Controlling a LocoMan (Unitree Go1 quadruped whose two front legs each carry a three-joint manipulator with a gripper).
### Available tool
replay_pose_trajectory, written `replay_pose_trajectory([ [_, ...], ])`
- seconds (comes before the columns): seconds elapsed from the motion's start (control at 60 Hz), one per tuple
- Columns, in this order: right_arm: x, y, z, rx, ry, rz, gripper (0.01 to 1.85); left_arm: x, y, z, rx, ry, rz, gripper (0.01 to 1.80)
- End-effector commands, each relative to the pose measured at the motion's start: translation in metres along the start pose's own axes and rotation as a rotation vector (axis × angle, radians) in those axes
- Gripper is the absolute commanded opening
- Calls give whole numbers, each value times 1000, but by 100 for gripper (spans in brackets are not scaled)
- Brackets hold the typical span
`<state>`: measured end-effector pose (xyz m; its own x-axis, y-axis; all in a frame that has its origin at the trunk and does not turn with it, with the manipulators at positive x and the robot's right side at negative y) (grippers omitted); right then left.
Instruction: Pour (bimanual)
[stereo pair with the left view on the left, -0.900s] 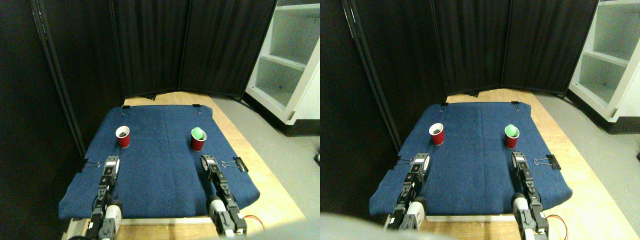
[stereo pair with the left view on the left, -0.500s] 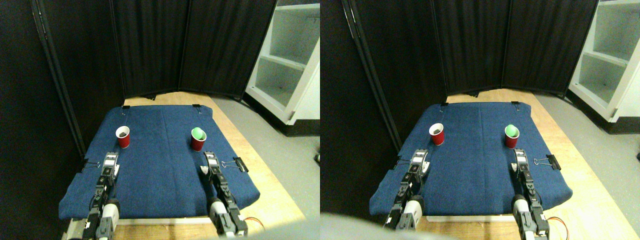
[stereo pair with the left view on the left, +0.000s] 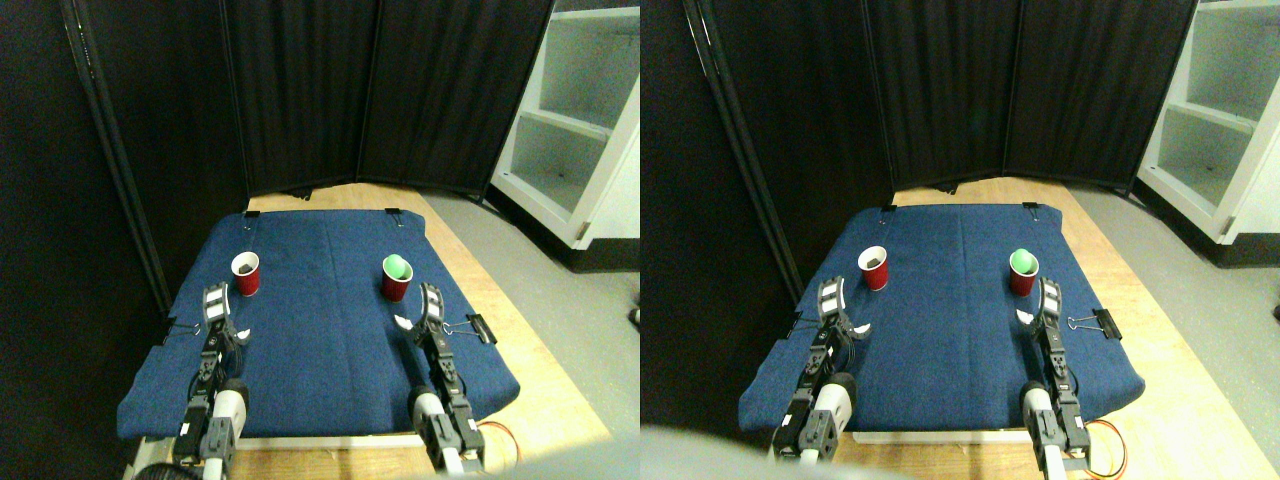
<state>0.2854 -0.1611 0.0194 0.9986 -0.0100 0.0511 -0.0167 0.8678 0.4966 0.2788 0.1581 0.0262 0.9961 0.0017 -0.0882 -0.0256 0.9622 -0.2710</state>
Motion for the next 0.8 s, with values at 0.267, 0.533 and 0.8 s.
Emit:
replay_pose_trajectory([
  [0.267, 25, -3, 1, 287, -14, -67, 83, 14, -9, 15, -274, -69, 29, 86],
  [0.533, 31, -14, -3, 564, -4, -171, 98, 29, 2, 10, -529, -113, 117, 95],
  [0.8, 35, -17, -9, 809, 5, -228, 95, 42, 12, 1, -710, -117, 186, 96],
])
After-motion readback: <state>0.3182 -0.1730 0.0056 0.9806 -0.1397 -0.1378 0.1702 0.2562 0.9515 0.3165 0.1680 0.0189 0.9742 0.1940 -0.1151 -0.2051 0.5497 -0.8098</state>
